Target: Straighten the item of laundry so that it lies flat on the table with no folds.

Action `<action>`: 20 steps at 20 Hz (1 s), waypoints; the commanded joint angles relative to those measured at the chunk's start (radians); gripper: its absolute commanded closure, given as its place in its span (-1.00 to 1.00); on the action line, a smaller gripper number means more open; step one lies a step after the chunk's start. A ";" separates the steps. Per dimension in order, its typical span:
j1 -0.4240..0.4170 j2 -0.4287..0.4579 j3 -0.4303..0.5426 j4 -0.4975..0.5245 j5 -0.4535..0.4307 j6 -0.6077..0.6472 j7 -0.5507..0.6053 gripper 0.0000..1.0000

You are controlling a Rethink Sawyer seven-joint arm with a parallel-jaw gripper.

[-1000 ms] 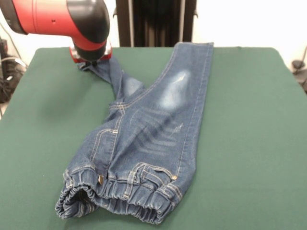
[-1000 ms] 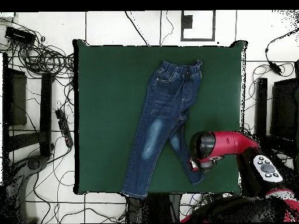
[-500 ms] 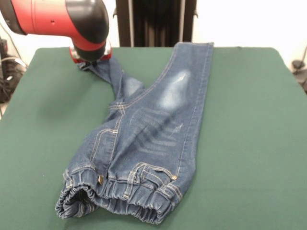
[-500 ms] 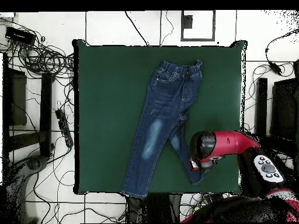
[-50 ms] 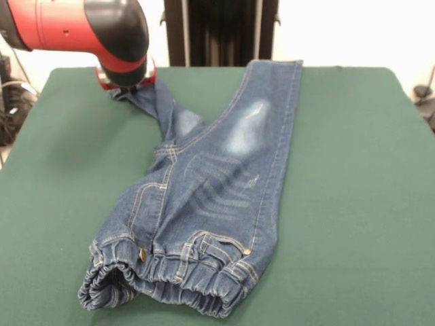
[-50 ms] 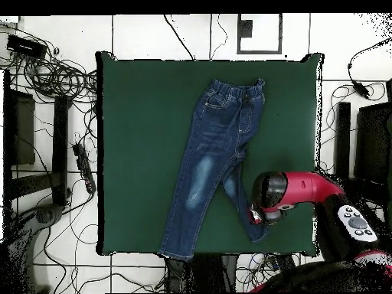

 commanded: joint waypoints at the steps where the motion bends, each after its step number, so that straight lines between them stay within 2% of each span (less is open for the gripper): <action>1: -0.004 0.084 0.172 0.023 -0.001 -0.042 -0.336 1.00; 10: -0.049 0.108 0.223 0.049 0.024 0.013 -0.373 1.00; 20: -0.132 0.202 0.273 0.081 0.173 0.135 -0.371 1.00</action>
